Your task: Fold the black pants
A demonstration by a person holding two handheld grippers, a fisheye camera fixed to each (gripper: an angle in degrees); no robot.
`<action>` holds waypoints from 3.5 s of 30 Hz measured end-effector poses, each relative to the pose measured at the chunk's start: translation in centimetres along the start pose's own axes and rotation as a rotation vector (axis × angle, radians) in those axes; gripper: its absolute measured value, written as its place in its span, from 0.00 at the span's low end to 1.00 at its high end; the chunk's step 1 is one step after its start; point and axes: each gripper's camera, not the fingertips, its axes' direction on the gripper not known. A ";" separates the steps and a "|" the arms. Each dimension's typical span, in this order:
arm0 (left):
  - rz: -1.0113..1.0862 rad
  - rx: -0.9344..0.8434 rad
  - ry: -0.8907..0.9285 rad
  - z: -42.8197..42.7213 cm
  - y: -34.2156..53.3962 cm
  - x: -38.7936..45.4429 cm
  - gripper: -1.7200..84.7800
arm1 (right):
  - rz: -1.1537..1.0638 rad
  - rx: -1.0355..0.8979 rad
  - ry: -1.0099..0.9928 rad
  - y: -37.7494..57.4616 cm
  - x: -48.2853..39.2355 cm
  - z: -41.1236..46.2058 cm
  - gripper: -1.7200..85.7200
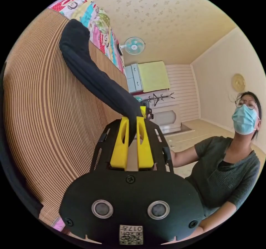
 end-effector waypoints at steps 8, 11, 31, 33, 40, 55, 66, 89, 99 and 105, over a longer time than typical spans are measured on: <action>0.347 -0.052 0.066 -1.7 5.1 23.2 0.08 | -0.268 -0.064 -0.076 6.1 -18.0 -1.7 0.02; 0.485 -0.014 0.114 -2.7 4.7 29.7 0.08 | -0.432 -0.047 -0.110 6.6 -24.0 -2.6 0.02; -0.109 -0.237 -0.610 6.4 -4.2 0.3 0.09 | 0.103 -0.207 0.646 1.3 -1.2 6.1 0.08; -0.211 -0.394 -0.644 9.3 2.8 -4.4 0.09 | 0.213 -0.249 0.616 6.8 2.1 6.3 0.09; -0.359 -0.546 -0.581 8.3 11.4 -10.9 0.12 | 0.653 -0.161 0.648 22.6 7.4 1.1 0.06; -0.399 -0.219 -0.440 -4.5 -5.3 -29.2 0.29 | 0.478 0.055 0.382 6.3 13.9 1.7 0.30; -0.483 -0.328 -0.186 -7.7 1.1 -34.4 0.19 | 0.488 -0.074 0.238 13.7 15.1 5.8 0.17; 0.027 -0.561 0.018 45.8 -19.5 -13.3 0.18 | 0.152 0.113 1.006 8.9 -13.2 -35.1 0.14; -0.009 -0.973 -0.434 54.9 -9.4 -18.7 0.12 | 0.304 -0.048 1.513 7.9 -1.0 -22.1 0.03; -0.428 -1.109 -0.881 34.3 1.0 -28.6 0.10 | 0.433 -0.044 1.703 5.3 2.1 -20.0 0.02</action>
